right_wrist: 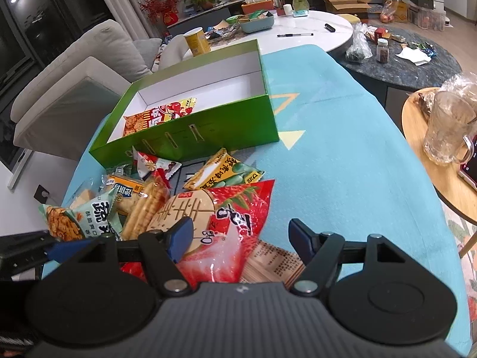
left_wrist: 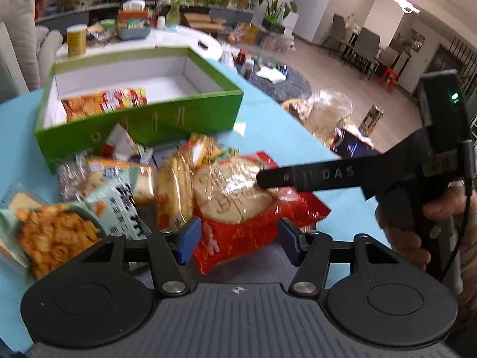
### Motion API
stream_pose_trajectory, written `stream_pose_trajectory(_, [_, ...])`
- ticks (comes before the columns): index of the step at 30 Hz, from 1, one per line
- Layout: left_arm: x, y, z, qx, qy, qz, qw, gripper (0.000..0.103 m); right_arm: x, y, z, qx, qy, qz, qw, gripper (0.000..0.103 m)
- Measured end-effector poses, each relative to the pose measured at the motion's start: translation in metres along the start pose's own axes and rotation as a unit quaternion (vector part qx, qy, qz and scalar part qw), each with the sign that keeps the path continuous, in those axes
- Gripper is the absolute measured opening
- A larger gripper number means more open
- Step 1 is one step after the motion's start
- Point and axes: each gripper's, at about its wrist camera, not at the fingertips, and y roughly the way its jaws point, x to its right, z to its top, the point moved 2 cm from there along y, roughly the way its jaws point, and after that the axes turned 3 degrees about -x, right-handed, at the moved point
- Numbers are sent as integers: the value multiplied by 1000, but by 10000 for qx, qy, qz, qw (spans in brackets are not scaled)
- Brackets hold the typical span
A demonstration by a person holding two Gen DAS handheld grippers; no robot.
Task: Organize snacks
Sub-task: 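Move the right tool to the red round-cracker bag on the pile, then grasp the red round-cracker bag with the right gripper and lift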
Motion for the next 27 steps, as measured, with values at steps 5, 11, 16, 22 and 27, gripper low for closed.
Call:
stream_pose_trajectory(5, [-8, 9, -2, -150, -162, 92, 9997, 54, 1, 3, -3, -24, -83, -26, 10000, 81])
stream_pose_trajectory(11, [-11, 13, 1, -213, -296, 144, 9992, 61, 3, 6, -4, -69, -69, 4, 10000, 81])
stream_pose_trajectory(16, [-11, 21, 6, -295, -356, 160, 9988, 66, 2, 7, -2, -97, -115, 3, 9999, 81])
stream_pose_trajectory(22, [-13, 29, 12, -394, -440, 58, 9982, 74, 0, 7, 1, -126, -109, 31, 9999, 81])
stream_pose_trajectory(27, [-13, 38, 15, -479, -437, -19, 9979, 78, -1, 12, 4, -257, -78, 109, 9996, 81])
